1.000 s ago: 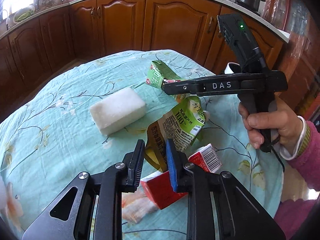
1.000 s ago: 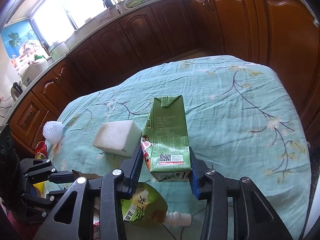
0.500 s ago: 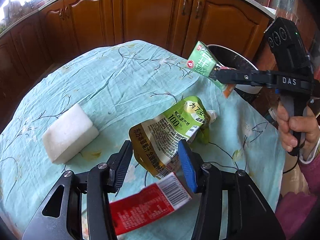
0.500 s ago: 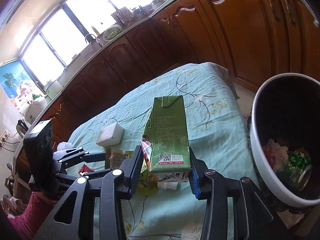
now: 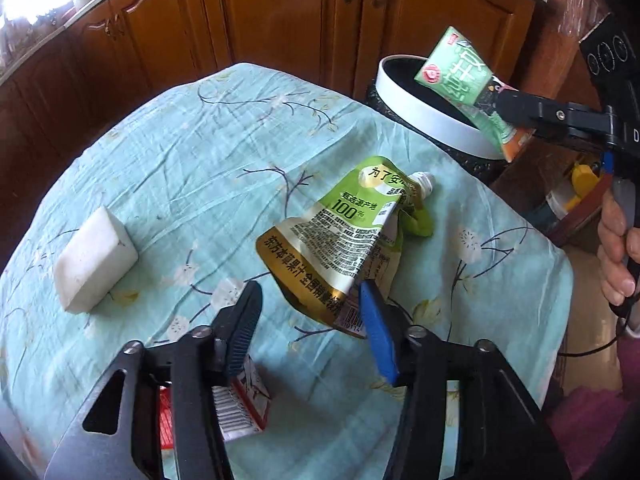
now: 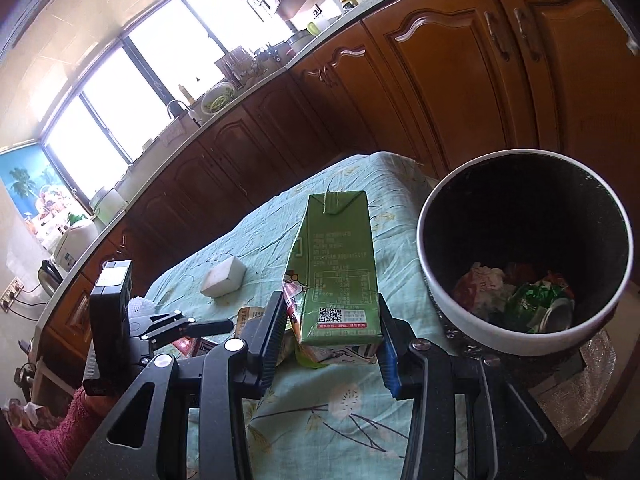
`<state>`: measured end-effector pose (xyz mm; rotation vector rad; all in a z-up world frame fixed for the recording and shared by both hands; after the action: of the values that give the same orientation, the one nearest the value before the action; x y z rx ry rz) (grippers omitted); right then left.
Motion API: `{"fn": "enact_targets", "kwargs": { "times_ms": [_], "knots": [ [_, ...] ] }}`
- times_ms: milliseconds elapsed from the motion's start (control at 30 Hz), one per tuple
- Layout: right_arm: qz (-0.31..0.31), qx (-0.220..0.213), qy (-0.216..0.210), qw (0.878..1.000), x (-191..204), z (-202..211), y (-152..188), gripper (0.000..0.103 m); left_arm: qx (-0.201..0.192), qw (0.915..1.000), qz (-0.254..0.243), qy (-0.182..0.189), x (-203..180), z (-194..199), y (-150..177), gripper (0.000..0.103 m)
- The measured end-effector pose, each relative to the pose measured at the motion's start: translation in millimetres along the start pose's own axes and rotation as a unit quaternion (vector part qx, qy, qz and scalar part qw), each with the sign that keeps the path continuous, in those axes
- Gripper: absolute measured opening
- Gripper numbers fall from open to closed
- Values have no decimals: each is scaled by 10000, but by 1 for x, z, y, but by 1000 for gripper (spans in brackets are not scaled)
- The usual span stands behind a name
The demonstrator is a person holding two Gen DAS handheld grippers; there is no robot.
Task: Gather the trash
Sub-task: 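Carry the pouch and carton over the bin with both tools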
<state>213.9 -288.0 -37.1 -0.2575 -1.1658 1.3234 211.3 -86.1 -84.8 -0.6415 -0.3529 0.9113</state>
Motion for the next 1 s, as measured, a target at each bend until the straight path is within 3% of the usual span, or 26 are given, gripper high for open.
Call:
{"fn": "enact_targets", "kwargs": {
  "times_ms": [133, 333, 433, 467, 500, 767, 900, 1000],
  "knots": [
    [-80, -75, 49, 9999, -5, 8, 3, 42, -354, 9981, -239, -436, 7, 21, -8, 67],
    [-276, -33, 70, 9996, -15, 6, 16, 42, -578, 9937, -961, -38, -29, 19, -24, 66],
    [-346, -29, 94, 9994, -26, 14, 22, 42, -377, 9895, -1394, -11, -51, 0, -23, 37],
    [-354, -32, 109, 9993, -27, 16, 23, 42, -275, 9890, -1454, -25, -55, -6, -21, 22],
    [-355, -33, 123, 9993, -28, 17, 24, 42, -200, 9890, -1464, -22, -56, -10, -19, 17],
    [-402, -66, 128, 9991, -29, 25, 29, 42, -163, 9964, -810, 197, -33, -19, -25, 13],
    [-396, -110, 132, 9991, -30, 26, 26, 42, -209, 9941, -1061, -58, -48, -19, -24, 11],
    [-408, -207, 133, 9989, -32, 36, 23, 42, -352, 9961, -788, -175, -47, -12, -30, 3]
  ]
}}
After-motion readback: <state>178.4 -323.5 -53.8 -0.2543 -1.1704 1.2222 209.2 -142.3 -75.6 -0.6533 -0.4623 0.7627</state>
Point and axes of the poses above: each gripper's, at about its wrist camera, not at the fingertips, and z roughly against the way its jaws point, x to its left, y to its underside, the point moved 5 cm from there along -z, roughly the way its jaws point, and after that the axes turned 9 degrees about -x, right-handed, at the moved point
